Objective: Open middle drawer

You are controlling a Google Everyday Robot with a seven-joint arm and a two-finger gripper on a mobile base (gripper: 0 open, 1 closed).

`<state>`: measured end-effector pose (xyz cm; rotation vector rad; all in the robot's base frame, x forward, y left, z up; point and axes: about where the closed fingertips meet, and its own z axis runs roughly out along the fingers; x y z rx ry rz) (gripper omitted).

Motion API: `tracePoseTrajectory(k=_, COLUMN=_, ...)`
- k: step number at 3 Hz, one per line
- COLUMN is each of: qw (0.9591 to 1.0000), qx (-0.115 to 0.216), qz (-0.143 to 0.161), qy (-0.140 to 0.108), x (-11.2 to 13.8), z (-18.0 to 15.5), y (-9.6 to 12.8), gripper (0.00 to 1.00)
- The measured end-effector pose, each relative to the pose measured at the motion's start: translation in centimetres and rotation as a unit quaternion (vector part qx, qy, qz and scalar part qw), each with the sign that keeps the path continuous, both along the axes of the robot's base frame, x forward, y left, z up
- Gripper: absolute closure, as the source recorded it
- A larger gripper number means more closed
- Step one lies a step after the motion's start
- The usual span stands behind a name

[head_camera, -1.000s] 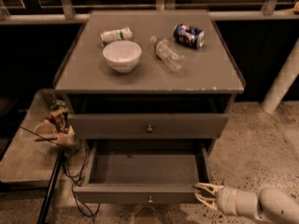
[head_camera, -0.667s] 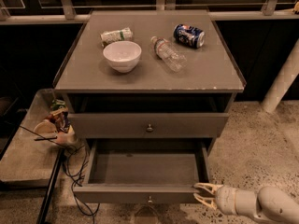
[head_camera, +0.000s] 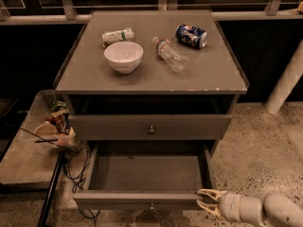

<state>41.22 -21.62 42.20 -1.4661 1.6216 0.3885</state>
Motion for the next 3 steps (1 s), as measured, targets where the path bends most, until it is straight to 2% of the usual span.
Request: tracePoseTrajectory(k=3, qw=1.0000, qx=0.000, qz=0.000, qy=0.000, x=0.00, z=0.00, y=0.01, gripper=0.13)
